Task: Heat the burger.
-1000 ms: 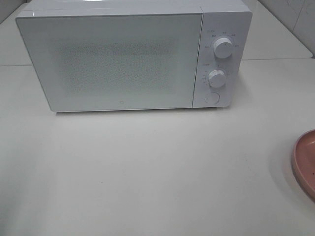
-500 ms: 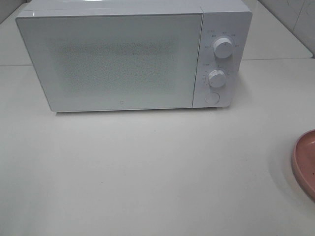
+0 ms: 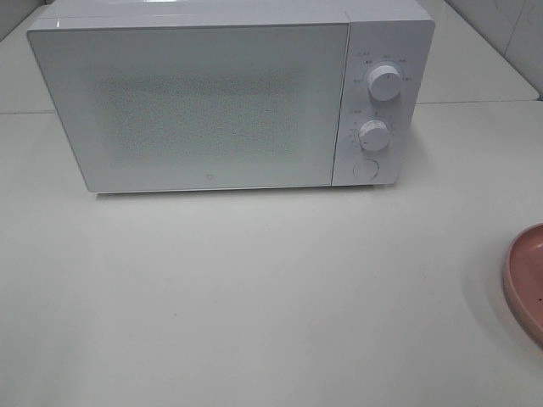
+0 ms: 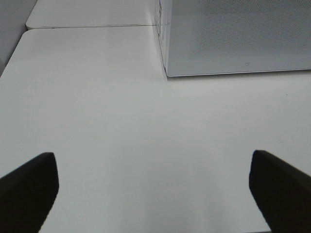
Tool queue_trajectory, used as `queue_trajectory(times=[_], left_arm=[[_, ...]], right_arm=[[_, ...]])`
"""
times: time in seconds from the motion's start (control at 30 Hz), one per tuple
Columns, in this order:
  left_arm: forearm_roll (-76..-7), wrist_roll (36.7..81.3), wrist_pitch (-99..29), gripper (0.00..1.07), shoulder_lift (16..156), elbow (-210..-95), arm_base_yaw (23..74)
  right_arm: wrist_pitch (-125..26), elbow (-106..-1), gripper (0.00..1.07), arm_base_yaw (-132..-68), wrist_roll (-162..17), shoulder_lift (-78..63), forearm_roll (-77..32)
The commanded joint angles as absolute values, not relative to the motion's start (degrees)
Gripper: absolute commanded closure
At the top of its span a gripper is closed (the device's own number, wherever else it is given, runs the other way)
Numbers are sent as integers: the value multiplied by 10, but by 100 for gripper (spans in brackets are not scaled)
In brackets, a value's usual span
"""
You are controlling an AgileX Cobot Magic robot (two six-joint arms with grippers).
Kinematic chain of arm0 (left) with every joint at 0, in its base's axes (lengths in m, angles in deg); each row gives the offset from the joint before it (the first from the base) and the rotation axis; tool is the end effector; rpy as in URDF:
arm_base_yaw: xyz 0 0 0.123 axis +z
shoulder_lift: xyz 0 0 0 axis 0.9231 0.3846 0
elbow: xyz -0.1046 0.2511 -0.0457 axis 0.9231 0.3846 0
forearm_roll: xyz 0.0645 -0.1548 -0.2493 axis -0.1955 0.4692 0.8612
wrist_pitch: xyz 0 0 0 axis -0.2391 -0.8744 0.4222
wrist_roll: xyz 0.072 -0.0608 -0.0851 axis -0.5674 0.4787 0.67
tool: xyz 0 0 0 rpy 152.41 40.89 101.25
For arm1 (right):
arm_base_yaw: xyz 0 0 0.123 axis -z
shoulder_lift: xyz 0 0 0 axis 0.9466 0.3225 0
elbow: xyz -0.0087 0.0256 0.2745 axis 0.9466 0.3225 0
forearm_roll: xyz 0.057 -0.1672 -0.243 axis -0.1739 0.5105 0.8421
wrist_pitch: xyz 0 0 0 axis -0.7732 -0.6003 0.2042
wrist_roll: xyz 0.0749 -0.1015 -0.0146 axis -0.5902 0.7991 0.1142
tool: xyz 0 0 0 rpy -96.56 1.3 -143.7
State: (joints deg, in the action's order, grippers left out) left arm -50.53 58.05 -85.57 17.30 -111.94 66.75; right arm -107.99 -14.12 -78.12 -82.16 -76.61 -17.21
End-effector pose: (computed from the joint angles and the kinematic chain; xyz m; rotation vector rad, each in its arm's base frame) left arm 0.0751 -0.0118 0.2918 0.1019 2.0230 -0.0715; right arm 0.0854 0.0012 0.2927 -0.0285 1.9515 0.0376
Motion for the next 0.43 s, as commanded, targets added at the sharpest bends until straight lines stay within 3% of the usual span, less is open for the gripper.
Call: queue_trajectory(times=[0.03,0.43], left_arm=[[-505,582,-856,4,159,-1117,666],[-505,582,-855,4,159,-1117,666]], right_arm=[[-1078,-141,38,-778,-815,-782,-168],[-1078,-141,38,-778,-815,-782,-168]])
